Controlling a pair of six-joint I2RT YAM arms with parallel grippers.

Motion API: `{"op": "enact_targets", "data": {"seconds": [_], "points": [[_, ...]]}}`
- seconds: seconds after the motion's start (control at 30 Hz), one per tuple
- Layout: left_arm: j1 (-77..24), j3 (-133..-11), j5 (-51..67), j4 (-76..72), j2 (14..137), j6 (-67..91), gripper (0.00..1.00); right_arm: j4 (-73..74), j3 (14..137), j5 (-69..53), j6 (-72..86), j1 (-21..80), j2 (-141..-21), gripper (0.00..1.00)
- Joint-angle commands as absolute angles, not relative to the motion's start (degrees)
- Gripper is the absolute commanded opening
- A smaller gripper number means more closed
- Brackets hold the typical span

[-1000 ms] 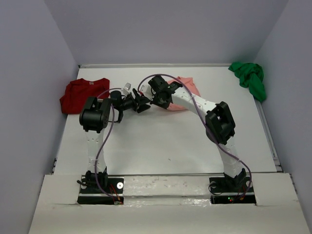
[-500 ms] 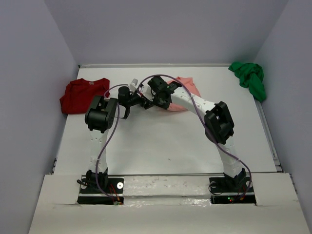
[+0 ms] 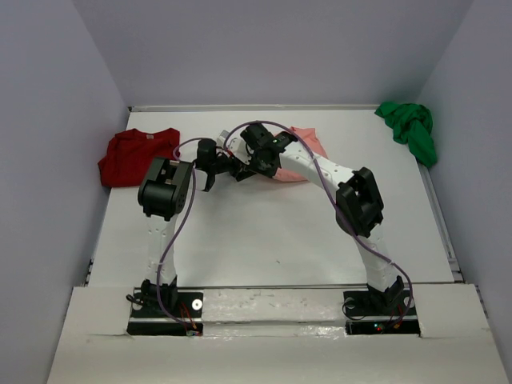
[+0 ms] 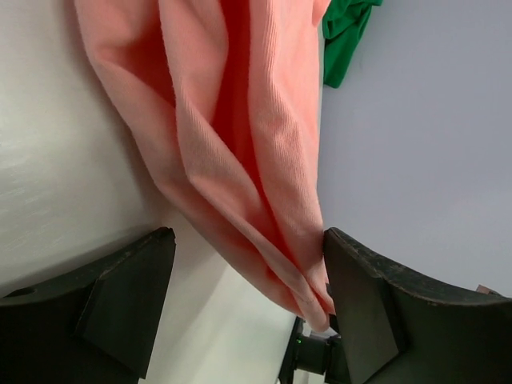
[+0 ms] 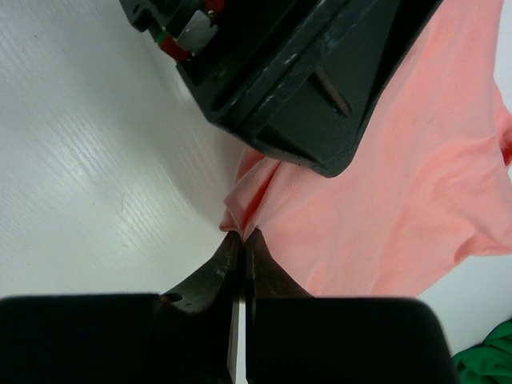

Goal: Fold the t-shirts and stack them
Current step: Neatly place the folded tshirt to the corner

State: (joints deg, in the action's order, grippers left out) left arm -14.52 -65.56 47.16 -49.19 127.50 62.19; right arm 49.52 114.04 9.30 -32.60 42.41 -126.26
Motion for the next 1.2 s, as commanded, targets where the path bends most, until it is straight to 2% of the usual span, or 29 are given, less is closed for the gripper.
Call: {"op": "enact_targets", "data": {"seconds": [0.0, 0.27, 0.83, 1.03, 1.17], "points": [[-14.2, -68.4, 45.7, -46.1, 126.6, 60.6, 0.88, 50.3, 117.2, 9.8, -32.5, 43.0, -125.7, 0.00], [-14.5, -73.3, 46.5, -47.5, 131.0, 63.6, 0.87, 50.5, 116.5, 9.9, -32.5, 43.5, -125.6, 0.00], [-16.3, -71.7, 48.0, -50.2, 130.6, 65.2, 0.83, 51.0, 118.1, 11.2, -33.0, 43.5, -127.5, 0.00], [-16.3, -71.5, 47.9, -50.2, 130.7, 64.9, 0.65, 51.2, 117.5, 10.7, -33.0, 44.0, -127.2, 0.00], [-16.3, -71.9, 48.7, -51.5, 130.9, 65.1, 0.41, 51.2, 117.4, 10.9, -33.0, 44.0, -127.2, 0.00]]}}
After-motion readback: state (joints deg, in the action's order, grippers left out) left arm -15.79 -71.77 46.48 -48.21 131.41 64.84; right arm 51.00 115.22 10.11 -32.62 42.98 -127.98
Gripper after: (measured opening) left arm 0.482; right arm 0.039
